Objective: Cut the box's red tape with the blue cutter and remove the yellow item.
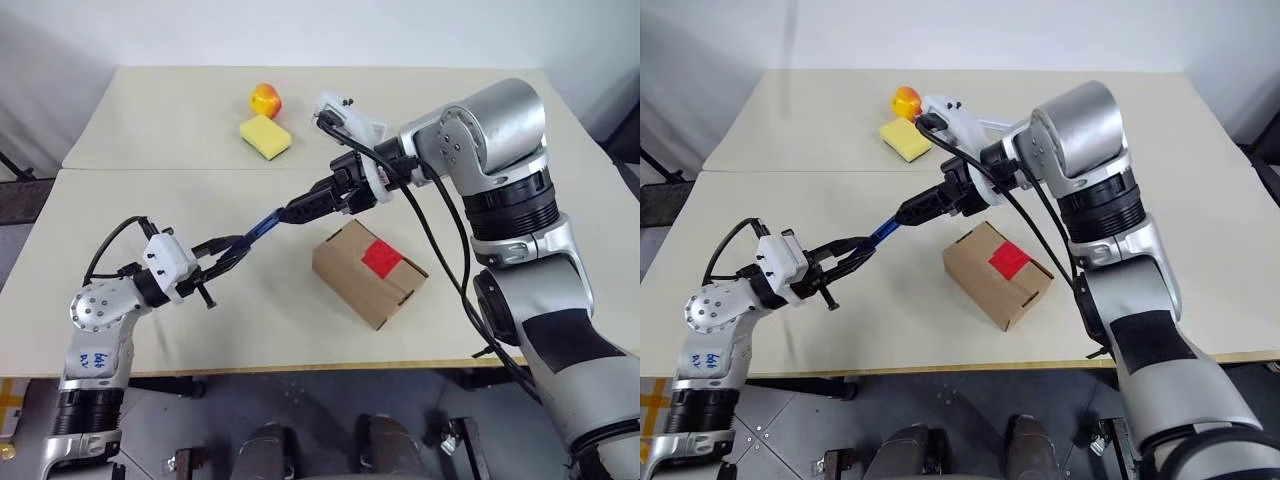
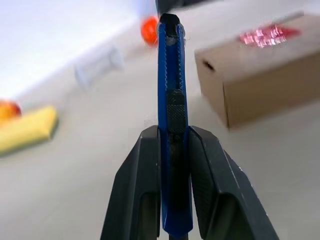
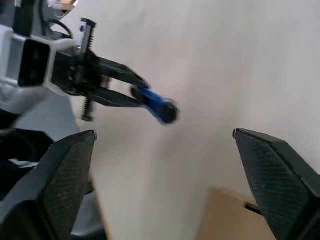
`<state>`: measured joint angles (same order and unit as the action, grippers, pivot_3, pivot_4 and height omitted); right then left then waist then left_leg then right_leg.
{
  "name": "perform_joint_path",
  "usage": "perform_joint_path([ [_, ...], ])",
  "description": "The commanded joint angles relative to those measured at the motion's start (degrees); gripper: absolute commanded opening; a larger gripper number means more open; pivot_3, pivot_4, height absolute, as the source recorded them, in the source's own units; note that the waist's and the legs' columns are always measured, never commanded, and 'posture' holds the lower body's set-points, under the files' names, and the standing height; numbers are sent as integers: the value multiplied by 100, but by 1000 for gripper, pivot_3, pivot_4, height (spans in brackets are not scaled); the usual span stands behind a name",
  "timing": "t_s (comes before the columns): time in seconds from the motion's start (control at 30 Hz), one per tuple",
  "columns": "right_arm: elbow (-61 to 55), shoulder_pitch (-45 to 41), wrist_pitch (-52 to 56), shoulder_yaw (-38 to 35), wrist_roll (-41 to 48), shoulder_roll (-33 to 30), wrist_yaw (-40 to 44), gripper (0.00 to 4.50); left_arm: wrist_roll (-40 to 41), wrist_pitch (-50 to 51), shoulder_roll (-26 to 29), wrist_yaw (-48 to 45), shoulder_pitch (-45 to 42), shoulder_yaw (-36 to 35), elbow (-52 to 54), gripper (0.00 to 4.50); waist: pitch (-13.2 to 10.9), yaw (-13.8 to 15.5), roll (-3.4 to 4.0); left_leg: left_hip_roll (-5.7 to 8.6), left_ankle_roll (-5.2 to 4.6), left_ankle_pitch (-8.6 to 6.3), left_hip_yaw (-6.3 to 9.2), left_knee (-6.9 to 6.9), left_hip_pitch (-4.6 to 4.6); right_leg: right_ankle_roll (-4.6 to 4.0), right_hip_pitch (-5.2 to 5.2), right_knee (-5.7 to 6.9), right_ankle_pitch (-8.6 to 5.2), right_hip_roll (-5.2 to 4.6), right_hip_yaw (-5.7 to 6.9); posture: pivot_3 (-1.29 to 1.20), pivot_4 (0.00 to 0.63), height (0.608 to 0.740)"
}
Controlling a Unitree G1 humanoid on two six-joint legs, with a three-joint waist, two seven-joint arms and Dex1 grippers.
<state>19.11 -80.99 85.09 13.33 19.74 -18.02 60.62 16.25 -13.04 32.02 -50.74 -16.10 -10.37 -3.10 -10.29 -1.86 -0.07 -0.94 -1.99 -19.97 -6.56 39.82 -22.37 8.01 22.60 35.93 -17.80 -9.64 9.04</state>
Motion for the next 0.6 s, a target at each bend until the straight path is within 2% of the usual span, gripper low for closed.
perform_joint_path([
  [0.03, 175, -159, 17, 100, 217, 103, -74, 4448, -134, -479, -97, 145, -158, 43, -121, 685, 0, 2, 0, 1, 0, 0, -1, 0, -2, 1, 0, 0, 0, 0, 0, 0, 150, 740],
  [0.3, 1215, -482, -364, 38, 260, 559, -358, 4448, -206, -788, -223, 271, -324, 207, -261, 685, 0, -20, -1, 2, 0, 0, 7, 0, -3, 1, 0, -1, 0, -2, 5, 0, 150, 740],
  [0.6, 1756, -624, -891, 174, 218, 614, -255, 4448, -119, -732, -179, 271, -223, 234, -154, 685, 0, -29, 0, 2, 0, 0, 17, -1, -5, 1, -1, -1, 0, -2, 6, 0, 150, 740],
])
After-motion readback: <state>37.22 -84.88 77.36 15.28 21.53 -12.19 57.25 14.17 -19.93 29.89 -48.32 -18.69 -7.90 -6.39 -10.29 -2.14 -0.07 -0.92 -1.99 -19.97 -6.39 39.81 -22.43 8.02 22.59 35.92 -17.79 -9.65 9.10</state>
